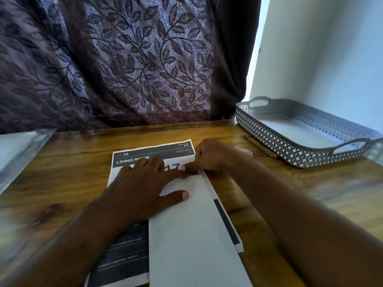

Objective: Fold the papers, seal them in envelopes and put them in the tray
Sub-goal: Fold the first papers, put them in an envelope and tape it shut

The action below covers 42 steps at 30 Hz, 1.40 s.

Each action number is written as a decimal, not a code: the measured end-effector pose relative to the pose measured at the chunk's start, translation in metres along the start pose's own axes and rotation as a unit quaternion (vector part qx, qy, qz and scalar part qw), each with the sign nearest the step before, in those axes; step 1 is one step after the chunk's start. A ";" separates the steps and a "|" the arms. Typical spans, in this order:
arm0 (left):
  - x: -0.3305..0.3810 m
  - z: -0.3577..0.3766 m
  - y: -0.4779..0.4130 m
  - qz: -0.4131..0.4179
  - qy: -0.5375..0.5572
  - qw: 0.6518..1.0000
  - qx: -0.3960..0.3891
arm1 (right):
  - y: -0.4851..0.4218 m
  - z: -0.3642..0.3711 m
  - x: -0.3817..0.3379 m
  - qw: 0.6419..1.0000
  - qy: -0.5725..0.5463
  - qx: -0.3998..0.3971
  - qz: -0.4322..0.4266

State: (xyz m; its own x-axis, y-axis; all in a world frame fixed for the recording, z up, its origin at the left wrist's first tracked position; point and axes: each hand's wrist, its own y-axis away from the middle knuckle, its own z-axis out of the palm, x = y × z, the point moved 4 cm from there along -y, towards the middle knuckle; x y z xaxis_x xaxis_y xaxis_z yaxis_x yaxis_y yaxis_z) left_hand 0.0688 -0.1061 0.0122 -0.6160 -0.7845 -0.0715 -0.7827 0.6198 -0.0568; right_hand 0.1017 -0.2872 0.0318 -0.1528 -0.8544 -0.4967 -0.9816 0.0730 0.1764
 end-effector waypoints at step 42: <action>-0.008 0.007 -0.005 -0.005 -0.031 1.000 0.003 | 0.001 -0.001 0.007 0.999 0.007 0.029 -0.012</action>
State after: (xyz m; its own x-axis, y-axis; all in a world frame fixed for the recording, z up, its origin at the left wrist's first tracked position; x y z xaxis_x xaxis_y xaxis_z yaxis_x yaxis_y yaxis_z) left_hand 0.0782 -0.1026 0.0066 -0.6011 -0.7882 -0.1318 -0.7884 0.6119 -0.0639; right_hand 0.0997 -0.2935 0.0293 -0.1276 -0.8635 -0.4879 -0.9900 0.0812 0.1151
